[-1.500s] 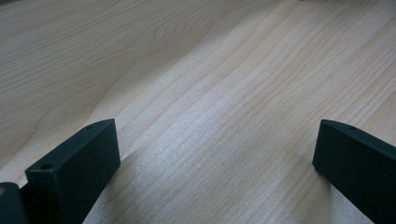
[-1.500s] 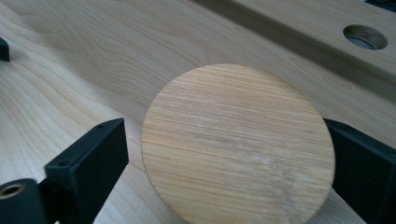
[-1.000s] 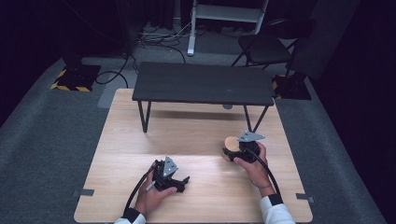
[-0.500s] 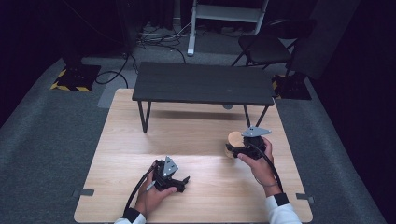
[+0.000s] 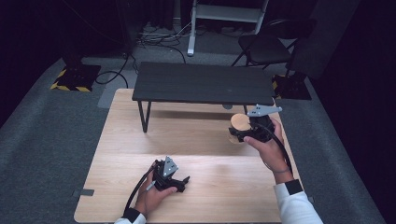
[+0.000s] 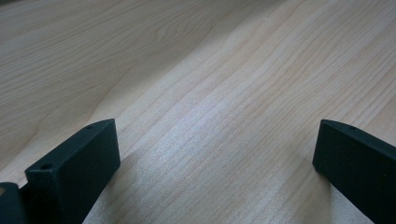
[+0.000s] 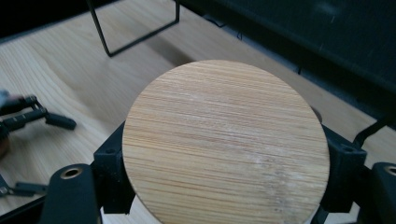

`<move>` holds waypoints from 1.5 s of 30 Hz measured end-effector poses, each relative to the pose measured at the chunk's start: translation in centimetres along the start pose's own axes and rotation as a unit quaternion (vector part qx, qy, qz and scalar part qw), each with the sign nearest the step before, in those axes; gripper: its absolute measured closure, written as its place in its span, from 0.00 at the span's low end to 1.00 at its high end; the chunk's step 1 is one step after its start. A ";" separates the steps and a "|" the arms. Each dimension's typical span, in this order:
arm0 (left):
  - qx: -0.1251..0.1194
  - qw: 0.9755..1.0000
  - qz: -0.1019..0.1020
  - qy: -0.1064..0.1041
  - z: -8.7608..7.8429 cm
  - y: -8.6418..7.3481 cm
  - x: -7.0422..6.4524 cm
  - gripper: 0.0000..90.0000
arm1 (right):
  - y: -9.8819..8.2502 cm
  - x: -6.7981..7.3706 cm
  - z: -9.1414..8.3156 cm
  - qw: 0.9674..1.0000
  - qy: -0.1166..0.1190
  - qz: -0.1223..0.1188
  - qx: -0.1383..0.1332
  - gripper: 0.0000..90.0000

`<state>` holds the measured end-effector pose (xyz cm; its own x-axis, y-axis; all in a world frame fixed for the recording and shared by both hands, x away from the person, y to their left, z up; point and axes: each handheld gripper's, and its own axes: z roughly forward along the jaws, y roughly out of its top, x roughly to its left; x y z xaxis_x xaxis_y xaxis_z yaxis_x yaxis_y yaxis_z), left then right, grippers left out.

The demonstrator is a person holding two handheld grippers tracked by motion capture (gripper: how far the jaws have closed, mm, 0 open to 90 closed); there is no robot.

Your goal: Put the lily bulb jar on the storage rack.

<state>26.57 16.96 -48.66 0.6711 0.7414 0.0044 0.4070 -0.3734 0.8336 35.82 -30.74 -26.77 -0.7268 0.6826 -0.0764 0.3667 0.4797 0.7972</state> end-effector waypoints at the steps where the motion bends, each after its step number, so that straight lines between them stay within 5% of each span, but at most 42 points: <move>1: 0.000 1.000 0.000 0.000 0.0 0.0 0.0 0.01 | 0.5 -0.3 -0.1 1.000 0.004 0.003 -0.003 0.27; 23: 0.000 1.000 0.000 0.000 0.0 0.0 0.0 0.01 | 8.6 -1.9 -0.1 0.999 -0.026 0.013 -0.028 0.27; 31: 0.000 1.000 0.000 0.000 0.0 0.0 0.0 0.01 | 10.3 -2.2 1.8 0.998 -0.054 0.022 -0.028 0.27; 45: -0.001 1.000 0.000 0.000 0.1 0.0 0.0 0.01 | 10.8 -3.7 5.1 0.997 -0.057 0.046 -0.024 0.27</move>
<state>26.67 16.89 -48.68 0.6708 0.7416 0.0049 0.4062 -0.3729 0.8343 45.44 -25.34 -20.96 -0.6200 0.7817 -0.0669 0.3982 0.3870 0.8317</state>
